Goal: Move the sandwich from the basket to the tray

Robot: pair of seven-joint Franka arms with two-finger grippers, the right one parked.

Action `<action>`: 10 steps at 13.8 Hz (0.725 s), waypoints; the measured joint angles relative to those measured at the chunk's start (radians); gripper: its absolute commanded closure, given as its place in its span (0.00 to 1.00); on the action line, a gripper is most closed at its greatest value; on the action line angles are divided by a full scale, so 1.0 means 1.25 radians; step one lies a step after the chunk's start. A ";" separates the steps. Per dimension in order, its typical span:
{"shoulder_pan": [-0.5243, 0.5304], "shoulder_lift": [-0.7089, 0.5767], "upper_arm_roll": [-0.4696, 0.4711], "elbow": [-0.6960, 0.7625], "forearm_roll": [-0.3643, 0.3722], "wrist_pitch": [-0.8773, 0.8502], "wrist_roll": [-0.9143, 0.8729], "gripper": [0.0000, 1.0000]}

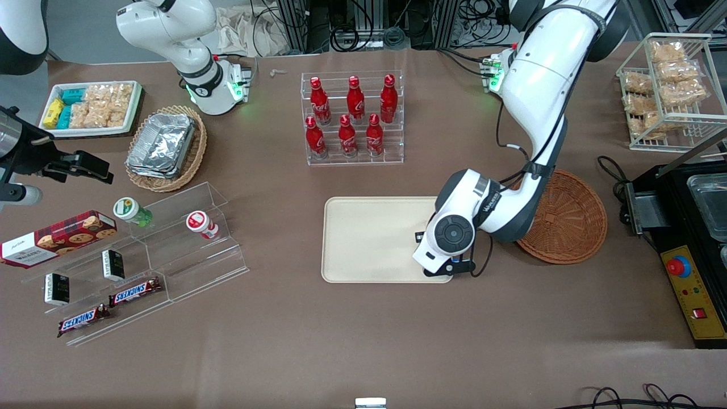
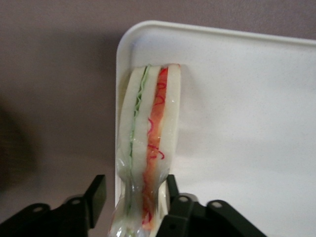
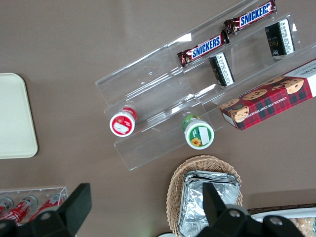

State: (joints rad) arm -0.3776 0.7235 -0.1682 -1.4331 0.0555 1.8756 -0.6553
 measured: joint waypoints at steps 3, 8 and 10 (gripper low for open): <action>0.021 -0.059 0.012 0.006 0.002 -0.045 0.004 0.00; 0.110 -0.200 0.016 0.009 0.063 -0.136 0.137 0.00; 0.168 -0.239 0.017 0.008 0.063 -0.154 0.245 0.00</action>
State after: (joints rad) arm -0.1677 0.4249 -0.1466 -1.4226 0.1339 1.6833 -0.3496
